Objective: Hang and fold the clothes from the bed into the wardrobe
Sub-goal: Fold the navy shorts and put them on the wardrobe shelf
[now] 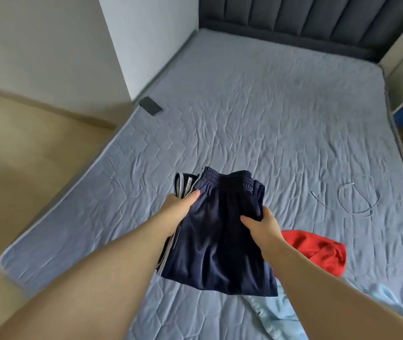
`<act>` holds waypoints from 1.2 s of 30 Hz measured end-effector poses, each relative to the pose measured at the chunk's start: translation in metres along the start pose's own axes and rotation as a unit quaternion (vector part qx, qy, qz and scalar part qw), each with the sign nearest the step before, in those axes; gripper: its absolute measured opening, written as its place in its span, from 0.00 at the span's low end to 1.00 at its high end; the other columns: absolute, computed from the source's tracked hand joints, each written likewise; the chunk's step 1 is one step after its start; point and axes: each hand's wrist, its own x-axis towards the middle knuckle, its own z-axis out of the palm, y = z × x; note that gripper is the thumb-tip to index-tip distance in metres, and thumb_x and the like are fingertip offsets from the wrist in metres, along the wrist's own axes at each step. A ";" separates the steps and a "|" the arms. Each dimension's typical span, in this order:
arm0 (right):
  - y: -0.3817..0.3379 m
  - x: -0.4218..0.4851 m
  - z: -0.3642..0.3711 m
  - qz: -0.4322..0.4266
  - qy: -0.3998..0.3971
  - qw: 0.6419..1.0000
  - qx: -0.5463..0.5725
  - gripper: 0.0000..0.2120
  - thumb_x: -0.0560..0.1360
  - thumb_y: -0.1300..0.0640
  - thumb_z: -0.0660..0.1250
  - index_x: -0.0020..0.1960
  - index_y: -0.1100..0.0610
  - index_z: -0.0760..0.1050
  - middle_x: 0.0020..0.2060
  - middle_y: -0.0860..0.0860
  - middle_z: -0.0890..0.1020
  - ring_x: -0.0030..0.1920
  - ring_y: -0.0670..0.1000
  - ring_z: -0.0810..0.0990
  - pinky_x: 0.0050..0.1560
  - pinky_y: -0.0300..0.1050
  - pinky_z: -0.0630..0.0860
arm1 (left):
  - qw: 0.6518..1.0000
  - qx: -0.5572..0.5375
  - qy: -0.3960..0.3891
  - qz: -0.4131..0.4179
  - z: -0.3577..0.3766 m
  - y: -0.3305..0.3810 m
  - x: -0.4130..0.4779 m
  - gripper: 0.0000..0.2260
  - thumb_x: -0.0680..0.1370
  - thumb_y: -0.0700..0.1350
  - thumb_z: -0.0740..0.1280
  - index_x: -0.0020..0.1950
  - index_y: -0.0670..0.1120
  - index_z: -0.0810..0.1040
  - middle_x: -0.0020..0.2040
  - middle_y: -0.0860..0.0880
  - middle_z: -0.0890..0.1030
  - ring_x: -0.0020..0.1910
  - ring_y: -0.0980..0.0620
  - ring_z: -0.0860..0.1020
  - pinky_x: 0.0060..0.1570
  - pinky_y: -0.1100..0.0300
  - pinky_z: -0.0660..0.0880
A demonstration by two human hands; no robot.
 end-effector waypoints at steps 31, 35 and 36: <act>-0.367 -0.354 0.405 -0.351 -0.360 0.860 -0.092 0.08 0.75 0.58 0.65 0.54 0.54 0.73 0.41 0.49 0.78 0.43 0.51 0.77 0.44 0.43 0.73 | 0.880 -0.232 0.394 0.131 -0.630 -0.010 -0.257 0.29 0.76 0.53 0.67 0.70 0.38 0.65 0.64 0.42 0.72 0.57 0.43 0.73 0.53 0.56 0.70; -0.369 -0.405 0.484 -0.350 -0.408 0.839 -0.090 0.05 0.76 0.58 0.64 0.51 0.53 0.72 0.41 0.49 0.78 0.42 0.49 0.77 0.44 0.43 0.73 | 0.865 -0.247 0.423 0.107 -0.708 -0.054 -0.262 0.29 0.75 0.54 0.67 0.69 0.39 0.65 0.65 0.41 0.72 0.61 0.42 0.73 0.52 0.54 0.69; -0.369 -0.417 0.503 -0.347 -0.416 0.836 -0.091 0.05 0.76 0.59 0.64 0.51 0.54 0.72 0.41 0.49 0.78 0.43 0.50 0.77 0.44 0.43 0.73 | 0.861 -0.249 0.431 0.103 -0.726 -0.064 -0.263 0.29 0.75 0.54 0.67 0.69 0.39 0.65 0.65 0.41 0.72 0.60 0.42 0.73 0.51 0.55 0.69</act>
